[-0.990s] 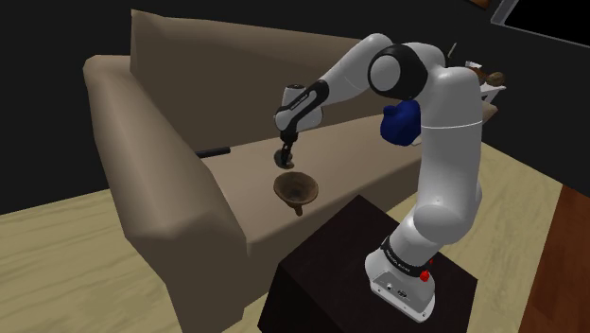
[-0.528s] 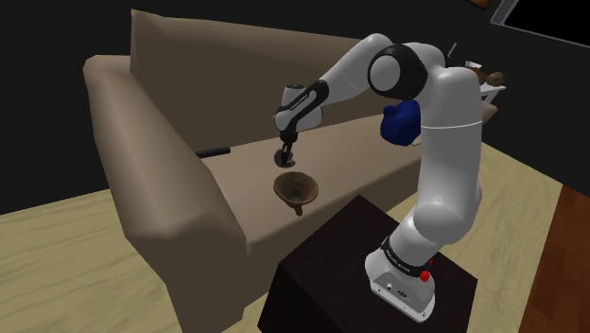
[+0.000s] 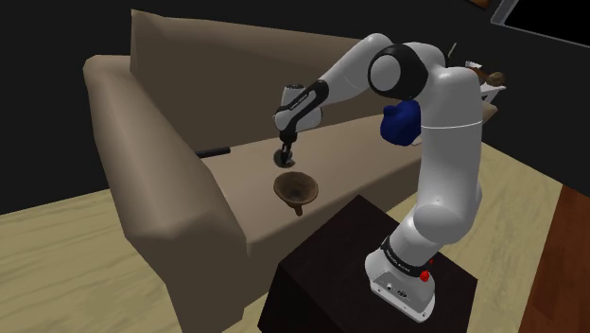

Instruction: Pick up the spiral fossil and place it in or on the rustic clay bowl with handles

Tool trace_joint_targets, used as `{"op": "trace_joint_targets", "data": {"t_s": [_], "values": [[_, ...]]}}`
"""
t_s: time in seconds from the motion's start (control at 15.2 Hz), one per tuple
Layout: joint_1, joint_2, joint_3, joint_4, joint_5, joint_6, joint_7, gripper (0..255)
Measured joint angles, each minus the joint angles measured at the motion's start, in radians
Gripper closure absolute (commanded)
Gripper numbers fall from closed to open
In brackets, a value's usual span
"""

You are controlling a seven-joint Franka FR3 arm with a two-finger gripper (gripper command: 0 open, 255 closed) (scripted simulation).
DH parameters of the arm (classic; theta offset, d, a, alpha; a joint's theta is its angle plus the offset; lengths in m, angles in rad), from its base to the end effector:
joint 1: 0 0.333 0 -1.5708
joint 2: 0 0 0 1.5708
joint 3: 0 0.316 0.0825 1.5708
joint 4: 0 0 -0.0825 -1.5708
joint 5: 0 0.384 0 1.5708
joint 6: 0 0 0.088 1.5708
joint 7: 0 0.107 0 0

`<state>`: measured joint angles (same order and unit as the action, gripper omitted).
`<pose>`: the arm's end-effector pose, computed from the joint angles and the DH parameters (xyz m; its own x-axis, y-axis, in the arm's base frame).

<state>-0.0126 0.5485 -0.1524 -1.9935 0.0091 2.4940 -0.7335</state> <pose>0.5957 -0.0979 0.1817 0.8335 0.5466 -0.0808 0.5500 -0.8347 0.0268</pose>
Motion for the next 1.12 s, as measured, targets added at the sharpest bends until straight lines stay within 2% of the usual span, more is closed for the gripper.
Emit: {"op": "trace_joint_targets", "data": {"t_s": [1.12], "values": [[0.011,-0.158,-0.021,0.003,-0.025,-0.161,0.005,255]]}}
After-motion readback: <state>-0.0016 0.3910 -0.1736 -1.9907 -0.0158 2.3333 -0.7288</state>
